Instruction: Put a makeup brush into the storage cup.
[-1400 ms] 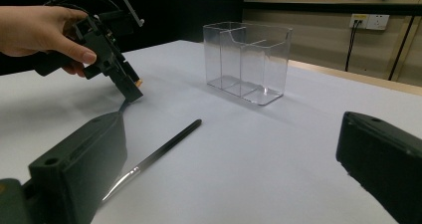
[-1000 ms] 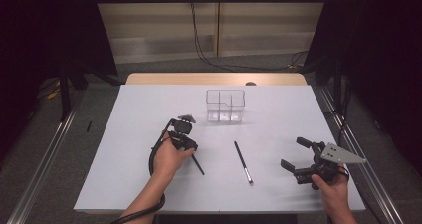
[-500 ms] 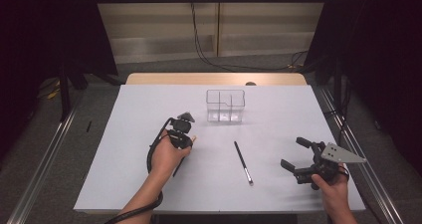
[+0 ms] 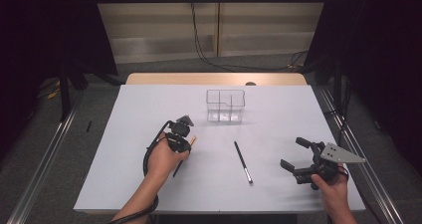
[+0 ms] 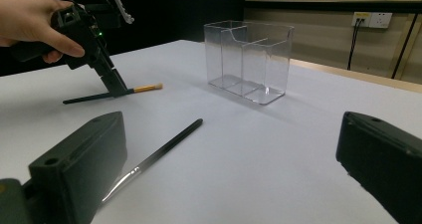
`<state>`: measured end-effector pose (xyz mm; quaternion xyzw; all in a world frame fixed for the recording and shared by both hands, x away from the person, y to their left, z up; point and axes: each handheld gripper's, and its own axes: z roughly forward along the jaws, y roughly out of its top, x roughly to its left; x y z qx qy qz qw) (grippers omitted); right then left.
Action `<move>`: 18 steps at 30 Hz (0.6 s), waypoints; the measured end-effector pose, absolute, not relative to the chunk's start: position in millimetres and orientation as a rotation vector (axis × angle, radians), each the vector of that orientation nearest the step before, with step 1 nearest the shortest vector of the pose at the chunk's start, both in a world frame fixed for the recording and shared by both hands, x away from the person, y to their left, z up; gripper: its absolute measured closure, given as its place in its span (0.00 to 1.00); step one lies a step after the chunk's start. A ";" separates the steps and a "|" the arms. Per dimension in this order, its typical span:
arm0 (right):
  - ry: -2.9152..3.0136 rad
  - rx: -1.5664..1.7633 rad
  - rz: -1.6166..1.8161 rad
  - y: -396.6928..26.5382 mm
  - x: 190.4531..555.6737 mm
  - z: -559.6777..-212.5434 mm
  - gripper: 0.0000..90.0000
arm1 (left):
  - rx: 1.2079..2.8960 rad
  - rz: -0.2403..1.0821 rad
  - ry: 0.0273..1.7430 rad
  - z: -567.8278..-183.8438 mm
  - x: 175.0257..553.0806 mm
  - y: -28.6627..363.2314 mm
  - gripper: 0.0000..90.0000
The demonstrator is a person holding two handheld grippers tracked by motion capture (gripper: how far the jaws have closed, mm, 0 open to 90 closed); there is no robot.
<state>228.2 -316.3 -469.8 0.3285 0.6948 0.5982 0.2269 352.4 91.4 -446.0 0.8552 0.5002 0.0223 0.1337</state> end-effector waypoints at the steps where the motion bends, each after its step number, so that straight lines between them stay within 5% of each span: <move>1: 1.915 0.905 1.648 -316.3 228.2 -469.8 0.00 | 2.480 0.065 1.450 -446.0 352.4 91.4 0.89; 18: 1.919 0.902 1.644 -315.4 228.4 -469.6 0.00 | 2.516 0.053 1.443 -445.5 340.1 99.2 0.90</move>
